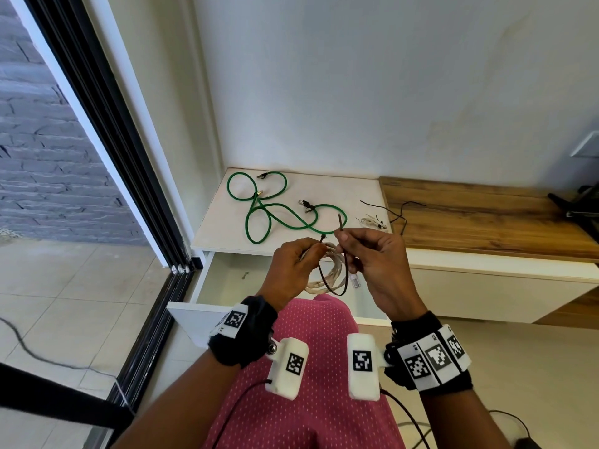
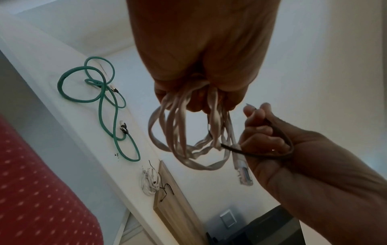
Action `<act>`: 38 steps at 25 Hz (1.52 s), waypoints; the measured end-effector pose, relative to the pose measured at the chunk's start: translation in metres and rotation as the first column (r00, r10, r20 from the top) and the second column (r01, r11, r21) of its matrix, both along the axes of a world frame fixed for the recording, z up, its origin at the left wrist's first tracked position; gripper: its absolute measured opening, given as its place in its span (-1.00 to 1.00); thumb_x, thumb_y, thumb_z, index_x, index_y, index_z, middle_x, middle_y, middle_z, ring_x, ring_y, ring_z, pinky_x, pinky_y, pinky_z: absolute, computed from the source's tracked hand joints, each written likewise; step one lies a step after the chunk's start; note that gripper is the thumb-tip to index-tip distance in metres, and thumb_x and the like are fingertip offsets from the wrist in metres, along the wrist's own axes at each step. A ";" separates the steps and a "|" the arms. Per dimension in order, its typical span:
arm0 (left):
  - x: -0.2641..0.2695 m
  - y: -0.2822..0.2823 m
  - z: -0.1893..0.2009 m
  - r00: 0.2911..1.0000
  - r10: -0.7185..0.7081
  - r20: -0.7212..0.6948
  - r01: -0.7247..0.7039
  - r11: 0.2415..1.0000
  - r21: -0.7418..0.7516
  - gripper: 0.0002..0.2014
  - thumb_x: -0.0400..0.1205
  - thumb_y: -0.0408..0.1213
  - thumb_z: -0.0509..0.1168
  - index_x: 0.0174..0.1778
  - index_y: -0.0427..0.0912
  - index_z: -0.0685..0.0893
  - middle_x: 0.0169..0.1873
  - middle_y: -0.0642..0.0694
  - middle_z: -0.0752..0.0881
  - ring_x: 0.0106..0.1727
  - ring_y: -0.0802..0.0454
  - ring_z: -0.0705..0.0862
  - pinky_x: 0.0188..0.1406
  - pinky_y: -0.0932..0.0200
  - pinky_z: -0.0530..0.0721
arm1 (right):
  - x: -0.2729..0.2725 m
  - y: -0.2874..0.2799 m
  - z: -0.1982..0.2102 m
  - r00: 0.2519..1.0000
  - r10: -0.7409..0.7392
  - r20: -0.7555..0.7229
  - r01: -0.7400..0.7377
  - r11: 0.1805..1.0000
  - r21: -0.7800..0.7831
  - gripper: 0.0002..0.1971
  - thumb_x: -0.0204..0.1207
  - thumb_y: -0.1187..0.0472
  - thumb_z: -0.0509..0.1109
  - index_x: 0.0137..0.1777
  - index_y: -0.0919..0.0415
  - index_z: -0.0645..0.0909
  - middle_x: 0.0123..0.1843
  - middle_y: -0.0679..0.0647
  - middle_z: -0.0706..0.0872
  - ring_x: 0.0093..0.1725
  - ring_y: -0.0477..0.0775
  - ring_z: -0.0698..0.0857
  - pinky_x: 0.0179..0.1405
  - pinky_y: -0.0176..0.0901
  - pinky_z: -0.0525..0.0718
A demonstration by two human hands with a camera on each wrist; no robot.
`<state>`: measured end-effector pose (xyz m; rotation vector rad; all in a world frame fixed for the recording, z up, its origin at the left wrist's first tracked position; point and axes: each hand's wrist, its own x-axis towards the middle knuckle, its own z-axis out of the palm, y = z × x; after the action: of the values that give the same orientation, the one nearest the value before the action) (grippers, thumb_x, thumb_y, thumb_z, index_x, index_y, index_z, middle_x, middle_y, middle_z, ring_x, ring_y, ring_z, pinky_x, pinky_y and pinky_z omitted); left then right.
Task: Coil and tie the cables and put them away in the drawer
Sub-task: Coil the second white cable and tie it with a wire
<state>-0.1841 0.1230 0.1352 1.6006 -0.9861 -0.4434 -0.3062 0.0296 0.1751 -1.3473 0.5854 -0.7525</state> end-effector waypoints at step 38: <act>0.005 -0.004 0.000 0.981 0.027 0.194 -0.033 0.999 0.028 -0.78 0.69 -0.25 0.26 -0.01 -0.21 0.81 -0.35 0.02 0.71 -0.40 0.32 0.57 -0.34 0.40 0.45 | 0.003 0.000 0.006 0.952 0.077 -0.295 0.006 0.963 0.271 -0.87 0.44 0.36 0.41 -0.22 0.42 0.75 -0.51 0.12 0.66 -0.53 -0.06 0.56 -0.45 -0.21 0.37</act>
<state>-0.1794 0.1194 0.1352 1.7077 -1.1046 -0.2868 -0.3031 0.0296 0.1808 -1.2222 0.8724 -0.4175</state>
